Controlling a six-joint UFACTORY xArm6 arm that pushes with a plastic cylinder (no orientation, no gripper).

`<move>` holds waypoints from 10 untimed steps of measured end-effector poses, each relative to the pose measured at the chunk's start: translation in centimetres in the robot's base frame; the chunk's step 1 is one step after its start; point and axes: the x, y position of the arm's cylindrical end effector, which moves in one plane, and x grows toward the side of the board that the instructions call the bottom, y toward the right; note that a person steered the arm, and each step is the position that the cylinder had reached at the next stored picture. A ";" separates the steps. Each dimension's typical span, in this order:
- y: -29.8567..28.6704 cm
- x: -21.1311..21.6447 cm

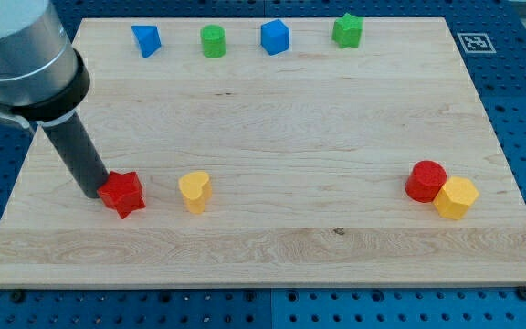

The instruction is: Push the red star and the yellow heart towards the bottom center

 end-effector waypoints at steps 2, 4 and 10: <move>-2.7 1.7; 0.1 0.5; 6.8 0.8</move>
